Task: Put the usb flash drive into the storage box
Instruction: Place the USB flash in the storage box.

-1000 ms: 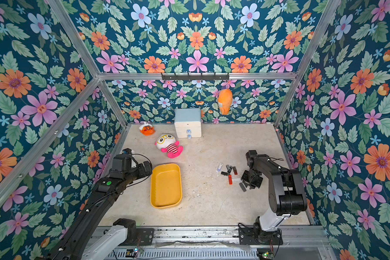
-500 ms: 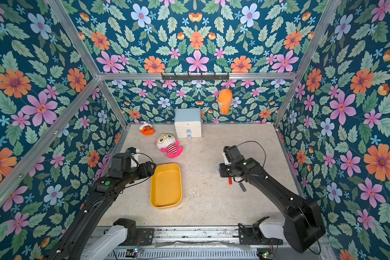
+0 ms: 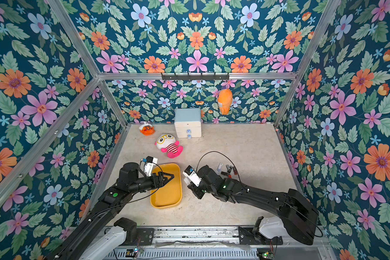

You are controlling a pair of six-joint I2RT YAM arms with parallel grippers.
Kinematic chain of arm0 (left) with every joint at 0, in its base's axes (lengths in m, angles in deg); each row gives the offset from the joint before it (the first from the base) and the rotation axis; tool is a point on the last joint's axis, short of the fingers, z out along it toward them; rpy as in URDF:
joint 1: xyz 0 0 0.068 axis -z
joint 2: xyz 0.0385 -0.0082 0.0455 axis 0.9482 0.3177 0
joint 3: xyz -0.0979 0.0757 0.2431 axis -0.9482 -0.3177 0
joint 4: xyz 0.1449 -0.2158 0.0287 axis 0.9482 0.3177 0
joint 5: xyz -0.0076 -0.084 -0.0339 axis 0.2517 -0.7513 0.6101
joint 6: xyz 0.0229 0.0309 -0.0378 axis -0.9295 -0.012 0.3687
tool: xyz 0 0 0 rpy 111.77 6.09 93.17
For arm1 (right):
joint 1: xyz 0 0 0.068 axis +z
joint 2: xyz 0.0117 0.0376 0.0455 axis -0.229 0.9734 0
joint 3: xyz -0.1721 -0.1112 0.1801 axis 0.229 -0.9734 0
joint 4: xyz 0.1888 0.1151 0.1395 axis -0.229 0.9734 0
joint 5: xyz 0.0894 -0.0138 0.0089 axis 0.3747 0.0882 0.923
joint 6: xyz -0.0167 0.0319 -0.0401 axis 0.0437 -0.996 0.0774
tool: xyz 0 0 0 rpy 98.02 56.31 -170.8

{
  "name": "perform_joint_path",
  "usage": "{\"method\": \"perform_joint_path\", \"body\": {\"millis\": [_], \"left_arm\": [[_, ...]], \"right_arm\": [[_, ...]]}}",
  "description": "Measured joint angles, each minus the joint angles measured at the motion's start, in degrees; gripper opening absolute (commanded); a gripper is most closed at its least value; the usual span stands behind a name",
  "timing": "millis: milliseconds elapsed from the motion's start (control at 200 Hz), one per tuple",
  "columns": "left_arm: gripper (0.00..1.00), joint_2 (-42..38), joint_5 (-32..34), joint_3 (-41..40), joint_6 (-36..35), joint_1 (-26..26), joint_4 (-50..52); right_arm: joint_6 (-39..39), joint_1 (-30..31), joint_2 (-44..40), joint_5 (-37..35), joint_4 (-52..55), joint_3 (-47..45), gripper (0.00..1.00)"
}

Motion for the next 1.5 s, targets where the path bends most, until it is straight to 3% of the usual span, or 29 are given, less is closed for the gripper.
{"method": "perform_joint_path", "body": {"millis": [190,415,530,660,810,930,1160,1500], "left_arm": [[0.7,6.64,3.5,-0.44,3.63,8.39,-8.07],[0.74,9.51,6.36,0.31,3.61,9.97,-10.99],[0.79,8.24,9.99,2.56,2.71,10.01,-7.43],[0.81,5.9,21.84,9.49,0.39,7.74,4.04],[0.8,3.78,35.32,15.63,-3.82,-3.98,17.03],[0.8,3.1,43.06,17.44,-7.28,-11.56,24.26],[0.8,0.81,51.19,17.51,-10.05,-14.75,29.09],[0.82,-2.05,51.87,15.19,-11.78,-15.13,28.48]], "right_arm": [[1.03,0.07,-0.55,1.51,-2.78,-1.31,0.08],[1.38,0.07,-1.01,1.66,-3.41,-1.86,0.07],[1.36,0.07,-0.98,1.51,-3.54,-1.7,0.07],[-1.03,0.09,0.81,0.98,-2.91,1.31,0.07],[-9.42,0.07,8.13,-0.09,-0.2,11.3,0.03],[-15.91,0.13,19.74,0.83,4.83,24.63,0.0],[-23.54,1.03,39.74,1.44,20.87,47.28,0.0],[-30.03,1.36,57.68,1.03,37.9,69.26,0.06]]}}
